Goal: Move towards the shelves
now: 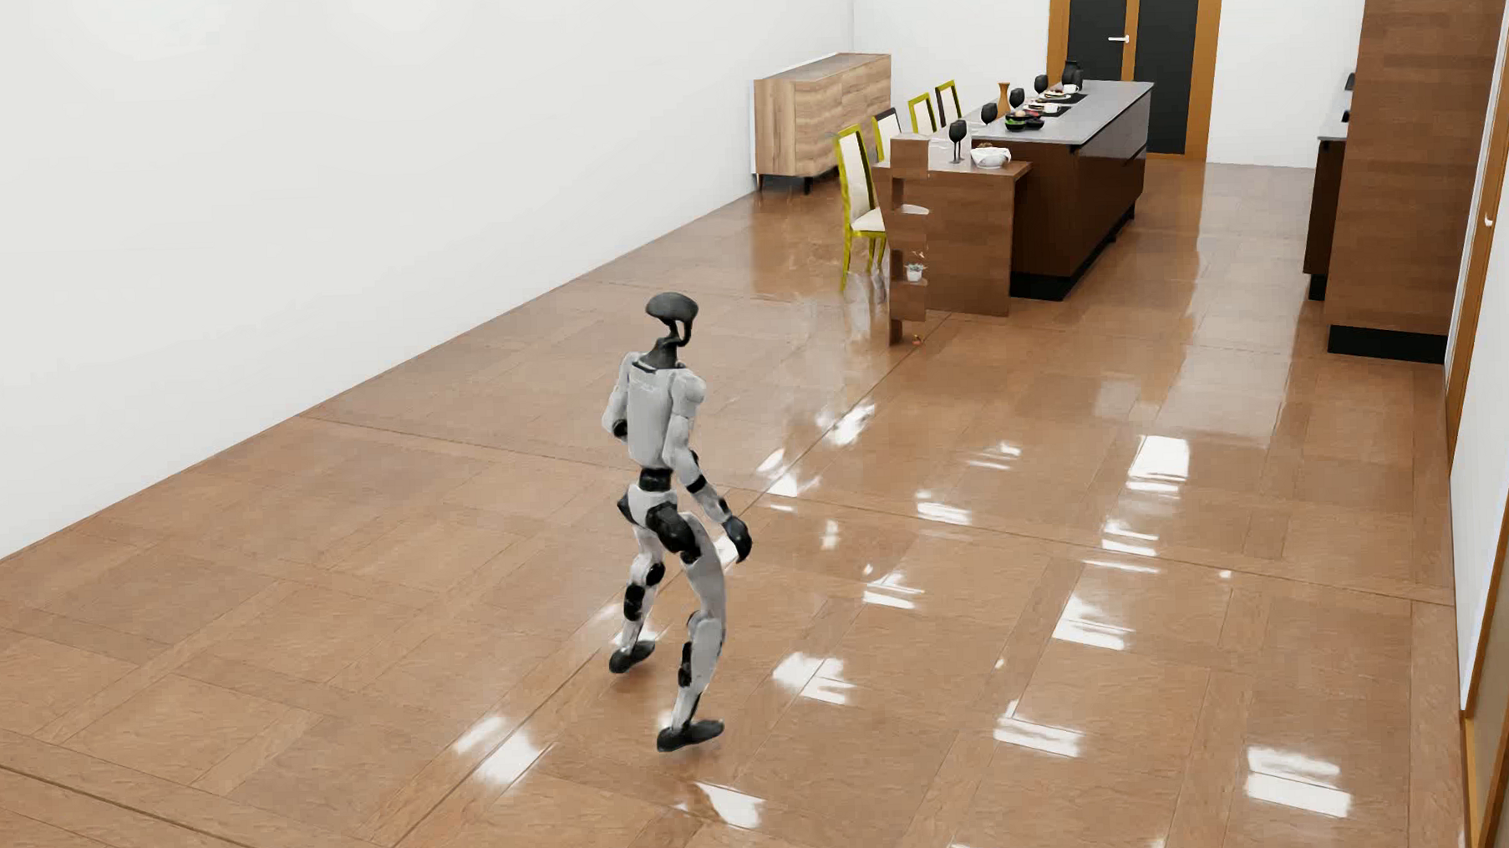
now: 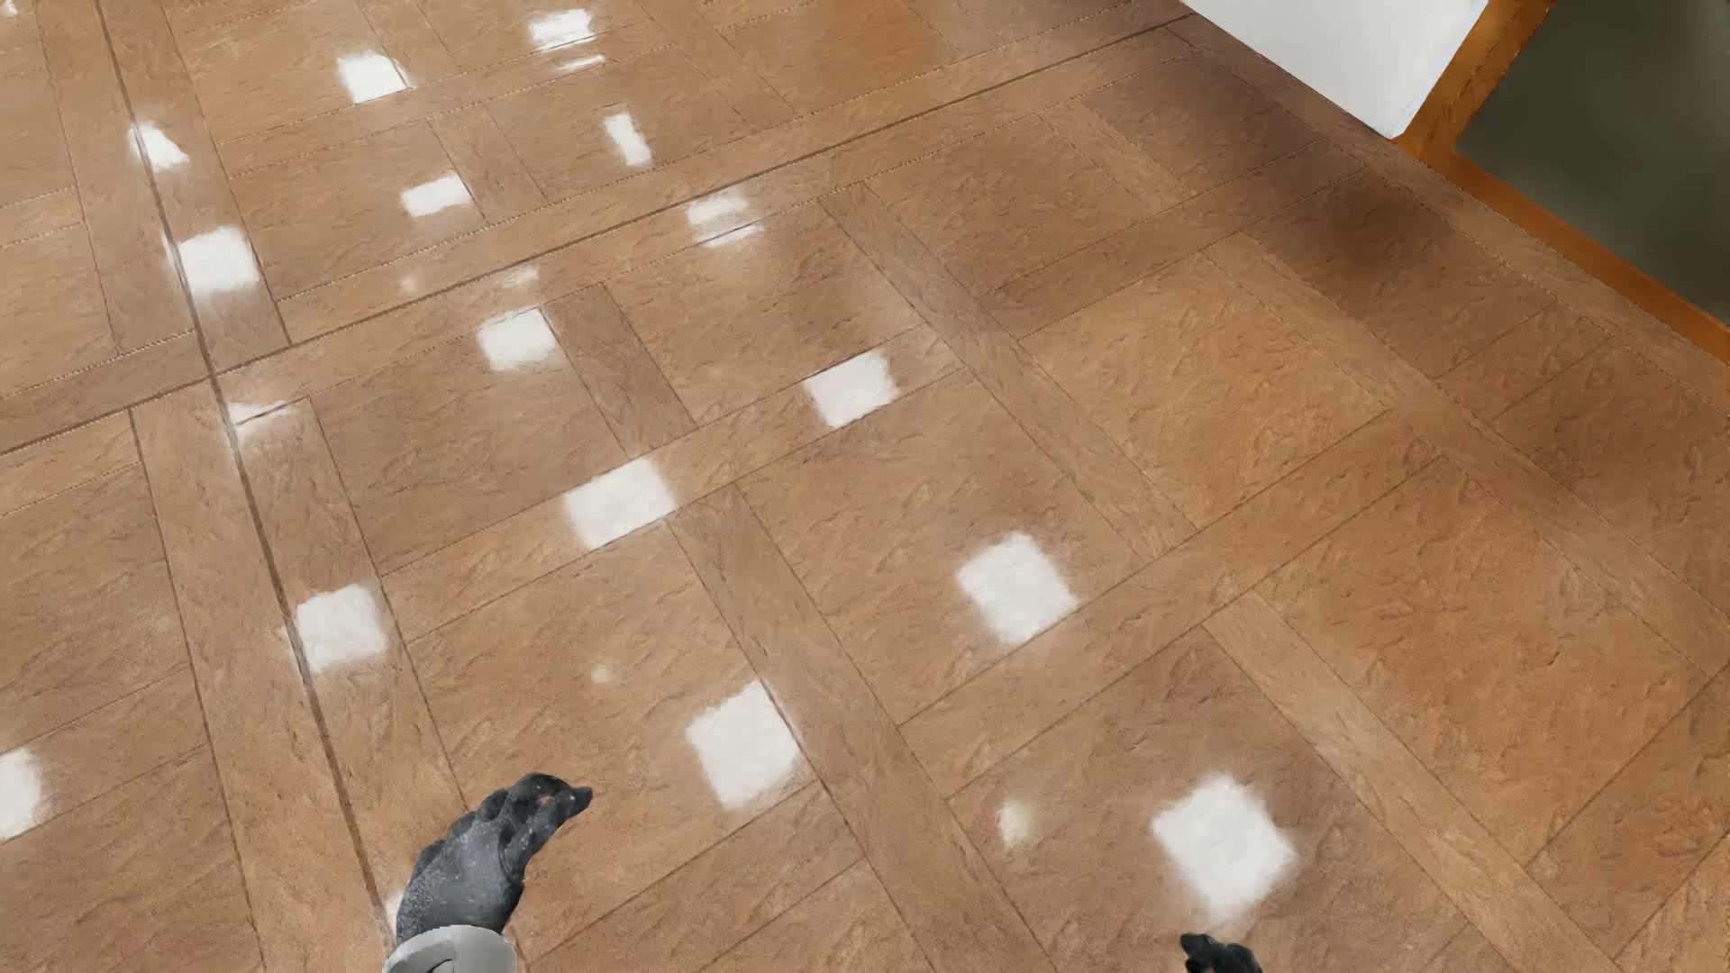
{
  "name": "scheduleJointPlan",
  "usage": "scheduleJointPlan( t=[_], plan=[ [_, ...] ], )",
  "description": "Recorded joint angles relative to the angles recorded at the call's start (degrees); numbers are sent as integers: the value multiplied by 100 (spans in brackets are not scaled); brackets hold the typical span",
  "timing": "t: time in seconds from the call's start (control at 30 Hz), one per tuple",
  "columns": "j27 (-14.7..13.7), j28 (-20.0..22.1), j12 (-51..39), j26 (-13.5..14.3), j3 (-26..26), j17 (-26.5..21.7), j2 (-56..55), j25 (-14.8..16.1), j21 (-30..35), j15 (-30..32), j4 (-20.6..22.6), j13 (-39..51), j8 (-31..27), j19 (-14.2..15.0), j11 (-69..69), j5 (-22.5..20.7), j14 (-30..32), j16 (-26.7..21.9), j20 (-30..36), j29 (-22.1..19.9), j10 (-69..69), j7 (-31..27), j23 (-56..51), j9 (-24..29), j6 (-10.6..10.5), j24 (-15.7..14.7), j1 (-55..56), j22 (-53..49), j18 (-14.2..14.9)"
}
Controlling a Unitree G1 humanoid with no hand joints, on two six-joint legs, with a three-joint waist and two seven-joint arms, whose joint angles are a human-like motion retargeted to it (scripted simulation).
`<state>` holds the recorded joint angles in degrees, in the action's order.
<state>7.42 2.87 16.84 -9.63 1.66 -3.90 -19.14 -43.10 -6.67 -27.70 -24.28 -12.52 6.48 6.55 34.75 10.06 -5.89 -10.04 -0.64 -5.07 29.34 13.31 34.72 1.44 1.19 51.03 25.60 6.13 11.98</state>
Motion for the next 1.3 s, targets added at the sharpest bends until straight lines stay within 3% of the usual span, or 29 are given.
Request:
scheduleJointPlan(
  t=[0.07,0.13,0.23,0.27,0.33,0.4,0.43,0.5,0.57,0.6,0.63,0.67,0.7,0.73,0.77,0.83,0.87,0.93,0.97,1.0,1.03,1.07,1.1,1.13,1.2,1.23,1.3],
  plan=[
    [278,-304,-165,-3,-29,-201,472,12,-93,322,110,-169,84,2,-744,-108,-508,19,241,248,449,499,489,-54,-54,105,-218,499,-397],
    [396,-307,-322,-191,-40,-426,932,-77,-170,651,83,-312,73,66,-1505,-150,-505,273,120,502,-79,1189,765,-130,-118,-327,-757,1098,-440],
    [453,-73,-701,-760,-51,-397,1233,15,-513,820,192,-362,-92,195,-1944,-107,-608,390,-52,404,-437,1456,853,-206,-119,-1054,-1217,2638,-308],
    [418,-176,-853,-969,-45,-305,1199,80,-605,804,232,-325,-153,248,-1921,-55,-687,296,53,368,-426,1528,822,-228,-99,-1142,-1239,3253,-360],
    [246,-801,-1055,-1180,-30,-136,1125,120,-553,740,273,-217,-218,385,-1874,78,-1008,-15,514,424,-68,1535,701,-256,-50,-1036,-1067,4238,-527],
    [-16,-1457,-1086,-990,-18,-16,1089,69,-364,570,201,-164,-111,562,-1777,270,-1435,-413,881,464,813,1446,530,-248,-23,-876,-587,4526,-711],
    [-127,-1558,-1072,-867,-22,43,1083,65,-305,458,139,-162,9,655,-1672,401,-1608,-593,885,436,1295,1500,445,-238,-32,-865,-334,4380,-806],
    [-184,-1216,-1074,-677,-77,91,1126,117,-242,328,200,-212,336,761,-1407,744,-2011,-771,635,370,1835,1783,271,-234,-78,-893,-117,3683,-1118],
    [-134,-672,-1200,-485,-163,32,989,174,-342,659,849,-413,570,716,-623,1271,-2489,-741,390,313,1735,1519,107,-226,-98,-889,-157,2724,-1214],
    [-88,-496,-1322,-385,-150,37,726,214,-480,1180,1228,-545,640,359,110,1606,-2603,-693,368,247,1577,1375,35,-202,-87,-859,-236,2247,-1295],
    [-39,-435,-1457,-276,-88,82,325,261,-622,1809,1578,-680,754,-627,975,1910,-2645,-675,427,178,1352,1241,-17,-166,-64,-816,-369,1799,-1379],
    [-8,-468,-1597,-157,20,129,-173,284,-722,1945,1897,-820,860,-1392,1841,2048,-2659,-704,556,151,1084,1097,-54,-126,-38,-777,-552,1395,-1432],
    [-12,-527,-1770,-51,173,184,-851,280,-770,1575,2167,-964,455,-1576,2701,1568,-2641,-786,731,188,746,898,-88,-83,-41,-763,-793,1060,-1468],
    [-40,-565,-1999,10,295,261,-1514,275,-804,1362,2367,-1114,176,-1190,3268,889,-2604,-905,938,271,363,698,-126,-55,-65,-787,-1069,831,-1493],
    [-63,-596,-2291,9,381,362,-2056,289,-854,1215,2515,-1271,224,-603,3356,312,-2584,-1045,1179,372,5,516,-168,-44,-98,-827,-1350,734,-1510],
    [-58,-736,-3062,-140,520,586,-2886,310,-964,1163,2698,-1597,479,224,2396,-619,-2698,-1325,1781,523,-474,152,-255,-24,-174,-805,-1904,897,-1531],
    [-45,-754,-3513,-254,588,699,-3133,289,-1010,1263,2754,-1757,521,442,1475,-944,-2813,-1389,2111,531,-612,-50,-285,-6,-207,-743,-2183,1141,-1540],
    [54,-519,-4274,-547,741,928,-3204,171,-1105,1539,2782,-2062,434,287,-508,-1249,-2872,-1191,2655,515,-748,-482,-213,37,-273,-771,-2771,2033,-1527],
    [155,-364,-4476,-732,820,1017,-3103,66,-1153,1696,2749,-2210,401,-104,-879,-1237,-2667,-947,2823,566,-635,-659,-106,57,-309,-930,-3062,2670,-1495],
    [268,-258,-4528,-941,886,1090,-3017,-51,-1203,2035,2665,-2324,401,-631,-616,-1185,-2195,-694,2917,660,-300,-838,34,87,-347,-1148,-3238,3342,-1448],
    [388,-188,-4423,-1150,933,1130,-2900,-156,-1265,2114,2560,-2370,449,-1049,-108,-1088,-1346,-497,2953,756,397,-984,192,127,-384,-1377,-3202,3941,-1245],
    [509,-142,-4168,-1306,964,1116,-2725,-253,-1317,1821,2447,-2321,493,-1244,373,-1021,-273,-399,2970,840,1457,-1063,357,176,-413,-1584,-2896,4401,-732],
    [601,-148,-3801,-1370,976,1042,-2464,-365,-1322,1430,2279,-2180,473,-1316,639,-1023,673,-380,3022,933,2729,-1007,498,223,-432,-1753,-2352,4730,-280],
    [610,-241,-3394,-1354,951,943,-2089,-486,-1279,1088,2020,-1989,461,-1307,661,-1060,874,-402,3136,1022,3864,-903,567,258,-445,-1877,-1647,4972,-163],
    [384,-574,-2564,-1285,777,809,-1119,-556,-1272,626,1539,-1620,420,-1094,196,-1146,156,-455,3333,861,4968,-733,354,269,-456,-2100,-144,5238,-719],
    [247,-704,-2076,-1297,651,813,-587,-432,-1327,469,1374,-1445,364,-972,-151,-1189,-51,-508,3294,577,4818,-591,142,240,-444,-2247,496,5203,-975],
    [-238,-825,-999,-1283,384,746,417,-9,-1310,140,1331,-1210,194,-830,-701,-1282,-208,-693,2909,123,3441,-395,-189,137,-390,-2619,1406,4948,-1071]
  ],
)
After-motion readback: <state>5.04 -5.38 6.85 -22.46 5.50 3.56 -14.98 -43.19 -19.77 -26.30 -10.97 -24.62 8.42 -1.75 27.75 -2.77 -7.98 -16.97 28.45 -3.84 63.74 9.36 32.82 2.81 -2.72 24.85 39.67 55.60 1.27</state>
